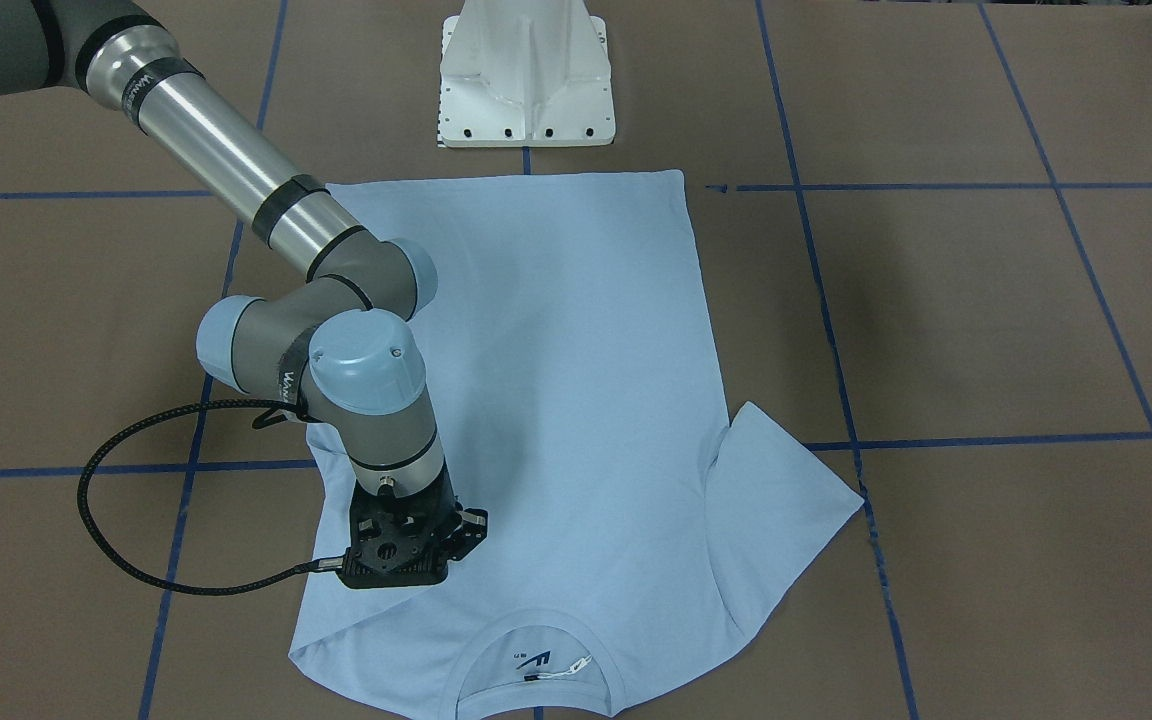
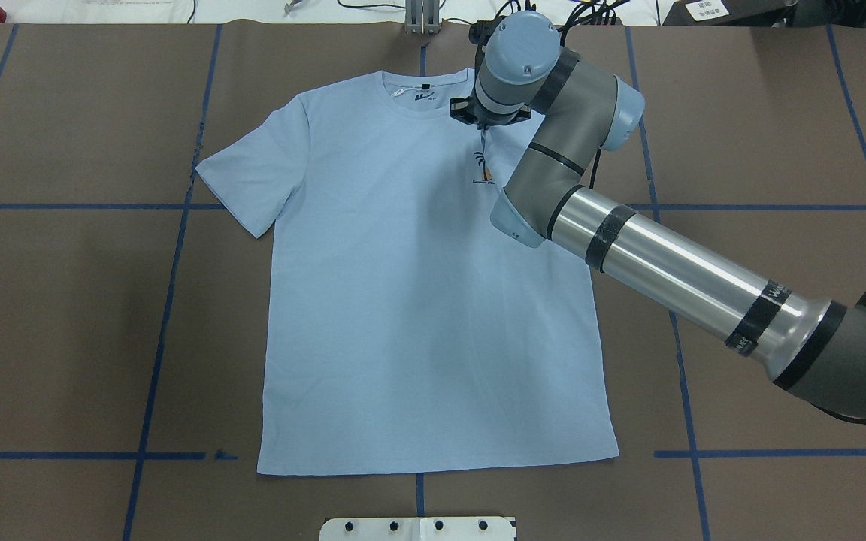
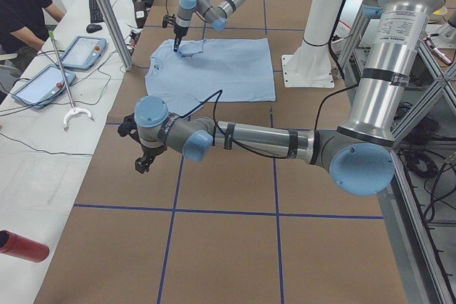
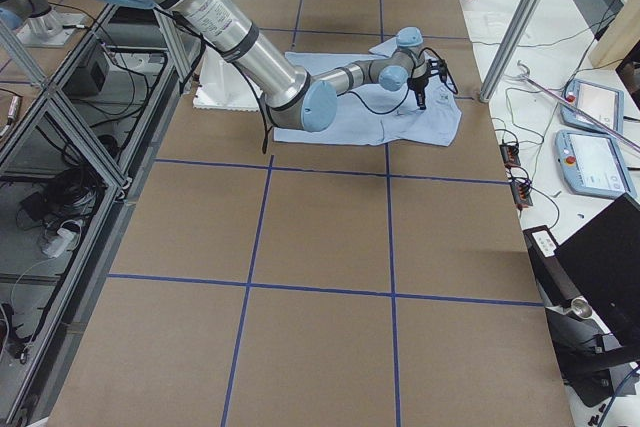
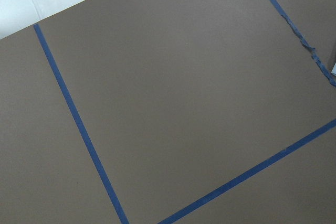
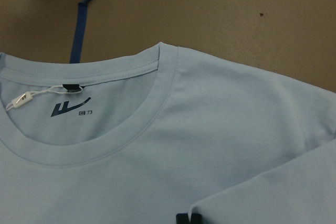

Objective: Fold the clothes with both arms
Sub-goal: 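Fold the grasped sleeve inward across the shirt chest with the right gripper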

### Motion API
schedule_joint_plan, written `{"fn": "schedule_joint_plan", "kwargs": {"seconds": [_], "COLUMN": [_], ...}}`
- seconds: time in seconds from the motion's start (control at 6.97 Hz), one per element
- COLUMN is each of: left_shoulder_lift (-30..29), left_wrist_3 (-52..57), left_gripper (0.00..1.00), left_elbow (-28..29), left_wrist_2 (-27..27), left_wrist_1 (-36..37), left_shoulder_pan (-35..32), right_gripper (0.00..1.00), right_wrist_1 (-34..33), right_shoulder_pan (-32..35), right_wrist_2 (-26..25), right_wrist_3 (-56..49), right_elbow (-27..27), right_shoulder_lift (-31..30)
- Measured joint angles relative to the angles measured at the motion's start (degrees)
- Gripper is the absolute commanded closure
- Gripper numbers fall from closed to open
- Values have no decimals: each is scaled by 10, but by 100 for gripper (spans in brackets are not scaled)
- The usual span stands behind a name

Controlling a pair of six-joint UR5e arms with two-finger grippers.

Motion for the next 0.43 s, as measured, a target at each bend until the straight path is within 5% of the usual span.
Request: {"fn": "schedule_joint_plan", "kwargs": {"seconds": [0.43], "left_shoulder_lift": [-47], "left_wrist_3": [-41], "left_gripper": [0], "left_elbow": [21], "left_wrist_2": [7], "left_wrist_1": [2], "left_shoulder_pan": [9], "right_gripper": [0], "right_wrist_1": [-6], "right_shoulder_pan": [15], "right_wrist_2": [30], "right_wrist_3": [2], "right_elbow": [27], "right_shoulder_lift": [-10]}}
